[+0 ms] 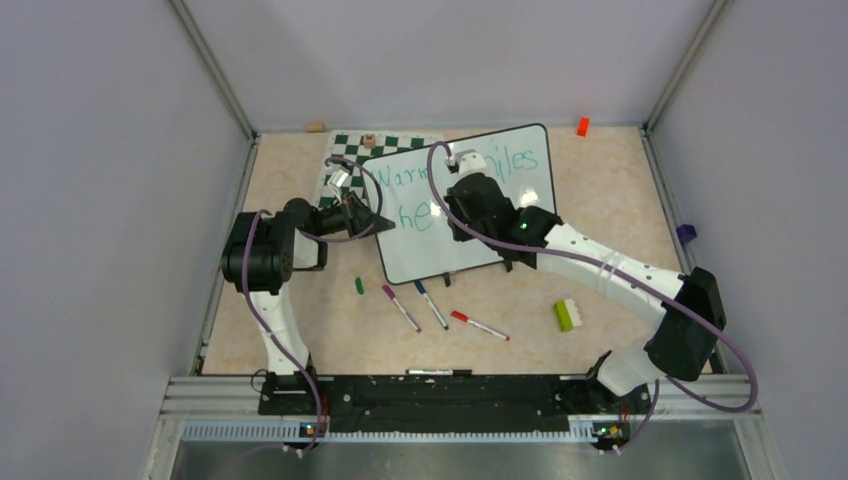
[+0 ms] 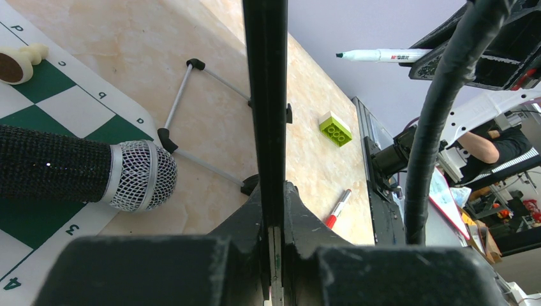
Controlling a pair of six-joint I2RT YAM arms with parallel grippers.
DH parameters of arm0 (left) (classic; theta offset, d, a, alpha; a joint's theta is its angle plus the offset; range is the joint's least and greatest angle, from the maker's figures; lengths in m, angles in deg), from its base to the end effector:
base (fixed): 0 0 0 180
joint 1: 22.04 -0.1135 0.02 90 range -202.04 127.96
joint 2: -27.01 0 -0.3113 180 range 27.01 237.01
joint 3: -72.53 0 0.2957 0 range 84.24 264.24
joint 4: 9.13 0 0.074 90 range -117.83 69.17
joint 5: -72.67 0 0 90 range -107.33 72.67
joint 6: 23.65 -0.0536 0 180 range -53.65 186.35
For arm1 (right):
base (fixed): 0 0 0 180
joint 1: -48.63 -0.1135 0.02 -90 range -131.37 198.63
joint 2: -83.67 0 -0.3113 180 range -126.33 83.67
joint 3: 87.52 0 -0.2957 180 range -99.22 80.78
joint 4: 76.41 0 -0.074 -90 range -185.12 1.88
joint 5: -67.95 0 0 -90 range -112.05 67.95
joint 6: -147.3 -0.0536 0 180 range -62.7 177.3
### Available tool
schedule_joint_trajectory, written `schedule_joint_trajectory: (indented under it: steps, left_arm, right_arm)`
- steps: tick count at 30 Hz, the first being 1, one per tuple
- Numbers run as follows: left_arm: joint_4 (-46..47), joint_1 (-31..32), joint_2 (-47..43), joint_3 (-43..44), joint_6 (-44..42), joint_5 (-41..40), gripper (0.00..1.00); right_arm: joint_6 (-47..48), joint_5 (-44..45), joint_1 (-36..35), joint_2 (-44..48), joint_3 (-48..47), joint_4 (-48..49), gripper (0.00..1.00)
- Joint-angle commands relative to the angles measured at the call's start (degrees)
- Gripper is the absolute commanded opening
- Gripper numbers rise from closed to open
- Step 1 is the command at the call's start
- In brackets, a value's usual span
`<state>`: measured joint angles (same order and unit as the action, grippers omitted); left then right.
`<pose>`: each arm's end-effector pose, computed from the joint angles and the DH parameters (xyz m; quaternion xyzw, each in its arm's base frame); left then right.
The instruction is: Write a sentence on the whiteboard
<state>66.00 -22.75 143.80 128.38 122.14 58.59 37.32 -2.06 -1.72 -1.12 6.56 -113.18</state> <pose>0.3889 -0.0472 0.1542 0.1983 0.6564 -0.6227 0.3769 0.2620 0.2874 0.3569 -0.1530 0.8663 0.1329 0.4567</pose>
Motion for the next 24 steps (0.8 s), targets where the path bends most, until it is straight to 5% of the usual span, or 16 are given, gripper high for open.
schedule_joint_trajectory:
  steps: [1,24]
  left_arm:
    - [6.0,-0.7,0.0,1.1,-2.8,-2.0,0.0]
    - [6.0,-0.6,0.0,1.0,-2.9,-2.0,0.0]
  right_arm:
    - [0.4,1.2,0.6,1.0,-1.0,2.9,0.0]
    - [0.0,6.1,0.6,-7.5,-7.1,-0.4,0.0]
